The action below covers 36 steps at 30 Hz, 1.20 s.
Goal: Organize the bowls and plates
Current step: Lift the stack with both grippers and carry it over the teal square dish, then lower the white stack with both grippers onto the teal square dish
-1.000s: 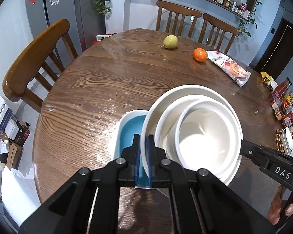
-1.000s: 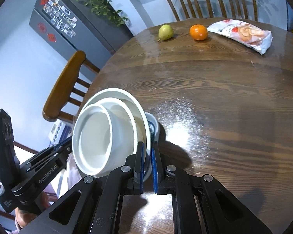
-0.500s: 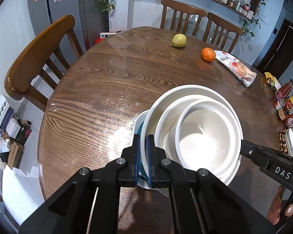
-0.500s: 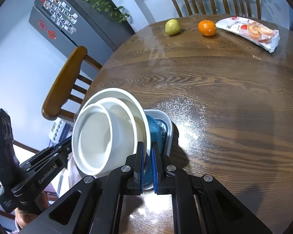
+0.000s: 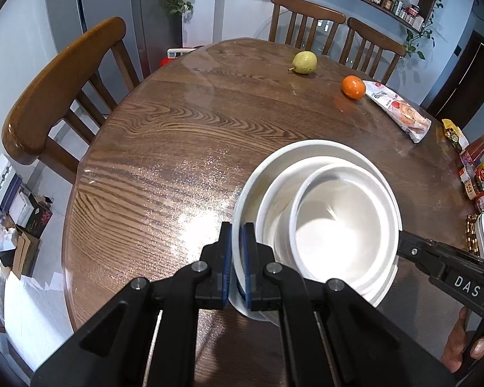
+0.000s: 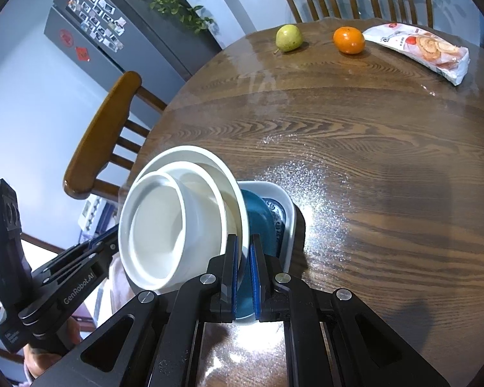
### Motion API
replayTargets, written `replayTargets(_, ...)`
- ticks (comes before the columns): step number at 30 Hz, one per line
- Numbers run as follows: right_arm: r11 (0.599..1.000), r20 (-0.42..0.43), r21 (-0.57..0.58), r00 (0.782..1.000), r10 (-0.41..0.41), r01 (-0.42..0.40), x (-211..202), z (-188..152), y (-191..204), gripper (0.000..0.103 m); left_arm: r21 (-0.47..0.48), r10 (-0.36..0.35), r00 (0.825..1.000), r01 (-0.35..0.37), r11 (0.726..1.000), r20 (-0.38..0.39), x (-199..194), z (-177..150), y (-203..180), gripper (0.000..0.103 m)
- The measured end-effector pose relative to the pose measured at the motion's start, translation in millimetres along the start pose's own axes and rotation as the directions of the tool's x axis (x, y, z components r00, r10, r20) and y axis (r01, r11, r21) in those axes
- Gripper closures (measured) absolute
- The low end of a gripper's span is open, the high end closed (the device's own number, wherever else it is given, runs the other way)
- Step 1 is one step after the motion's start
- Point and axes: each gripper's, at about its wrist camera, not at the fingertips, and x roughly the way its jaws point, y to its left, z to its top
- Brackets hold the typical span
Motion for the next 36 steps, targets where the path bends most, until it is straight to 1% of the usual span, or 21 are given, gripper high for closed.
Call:
replayTargets(23,0.999,-0.049,0.036,0.998,-0.035,0.037,24.8,9.7,-7.8,0.093,0.003,-0.015,0.996,0.015,1.0,-0.086,33.3,10.1,3.7,0.101)
replayTargets(36,0.998,-0.053,0.056,0.998,-0.036,0.039,27.6,13.1,-11.2,0.093,0.018,-0.011,0.996,0.013,1.0,-0.09,37.0,15.8,0.1,0.101)
